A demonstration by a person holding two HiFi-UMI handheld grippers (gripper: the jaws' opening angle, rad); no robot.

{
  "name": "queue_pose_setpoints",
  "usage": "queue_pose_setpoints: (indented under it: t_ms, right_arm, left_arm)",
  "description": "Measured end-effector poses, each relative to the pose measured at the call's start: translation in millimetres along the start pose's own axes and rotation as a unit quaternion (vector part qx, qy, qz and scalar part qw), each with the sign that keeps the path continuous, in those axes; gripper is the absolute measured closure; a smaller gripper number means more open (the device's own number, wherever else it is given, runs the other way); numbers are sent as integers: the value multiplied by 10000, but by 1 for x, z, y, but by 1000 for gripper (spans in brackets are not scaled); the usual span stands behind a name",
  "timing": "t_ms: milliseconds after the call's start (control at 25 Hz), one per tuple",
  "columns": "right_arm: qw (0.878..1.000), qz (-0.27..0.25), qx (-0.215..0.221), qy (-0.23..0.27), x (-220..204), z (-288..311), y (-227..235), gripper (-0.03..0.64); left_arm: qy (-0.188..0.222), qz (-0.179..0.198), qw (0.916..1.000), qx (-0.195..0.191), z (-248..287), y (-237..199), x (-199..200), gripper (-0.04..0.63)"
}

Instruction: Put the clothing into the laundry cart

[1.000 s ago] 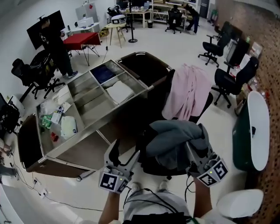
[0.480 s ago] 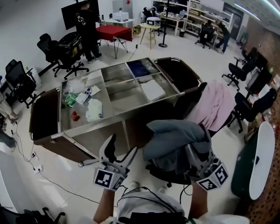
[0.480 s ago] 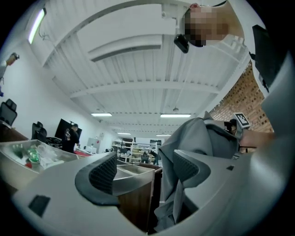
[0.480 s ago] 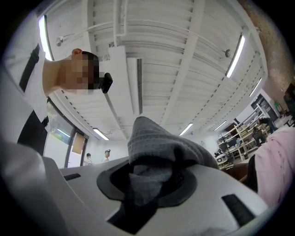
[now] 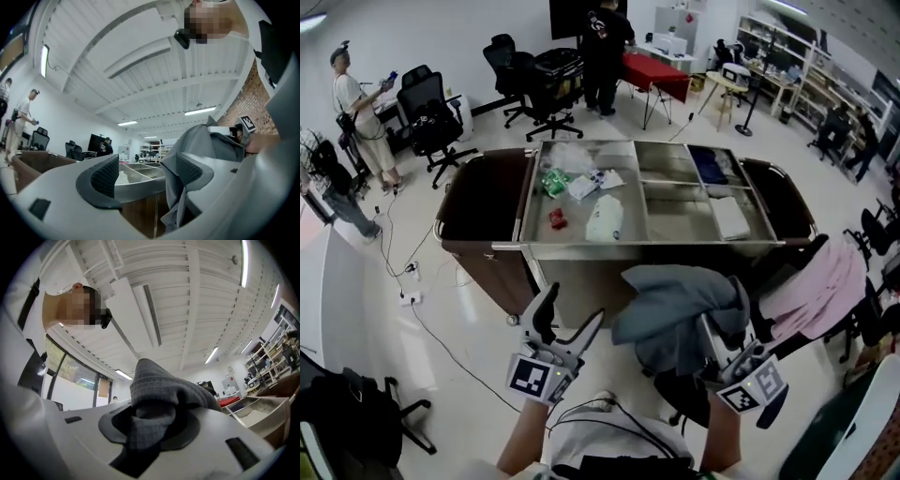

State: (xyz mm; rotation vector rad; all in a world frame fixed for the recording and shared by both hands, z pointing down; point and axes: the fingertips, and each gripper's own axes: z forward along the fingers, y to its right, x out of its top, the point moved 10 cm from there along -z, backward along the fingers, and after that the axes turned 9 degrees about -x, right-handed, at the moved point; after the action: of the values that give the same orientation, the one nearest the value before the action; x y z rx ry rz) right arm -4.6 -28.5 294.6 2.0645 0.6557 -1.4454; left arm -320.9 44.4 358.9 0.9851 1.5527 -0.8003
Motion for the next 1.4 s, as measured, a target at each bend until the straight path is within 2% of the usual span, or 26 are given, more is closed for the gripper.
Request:
queue_pose_setpoints:
  t_ms: [240,360,440,560,800,960,1080,1240,1400]
  right_arm:
    - [9943,512,908,-238,-25,29,-11,477]
    - [9883,710,1278,-432,-28,33,-7,477]
    - [9834,660,1572,-619,-31,35,-11,477]
    - [9745,574,2045,-723,-36,44,-24,477]
    - [9557,864,2657,-927,-59,68,-58,477]
    - [9477,1040,2845,-1008,-69,88,-73,477]
    - [9445,1002,2952,-1032,-80,109,-91,477]
    - [9450,901,3019,-879,-93,157,-118,477]
    - [9441,748,3138,-683,-86,222,-148,477]
  left_arm:
    - [-46,267,9934,1116,-60,1,9,229]
    - [-10,168,9874,1576,-74,25,16,229]
    - [33,73,9838,1789,-83,44,21,243]
    - [-34,188,9771,2118,-99,56,21,250]
    - [-63,287,9653,2593,-127,46,34,250]
    - [-123,497,9617,2694,-139,20,32,250]
    - [-88,511,9615,2697,-146,-6,33,250]
    - [-77,570,9660,2520,-157,-54,34,250]
    - [34,518,9703,2363,-165,-100,52,250]
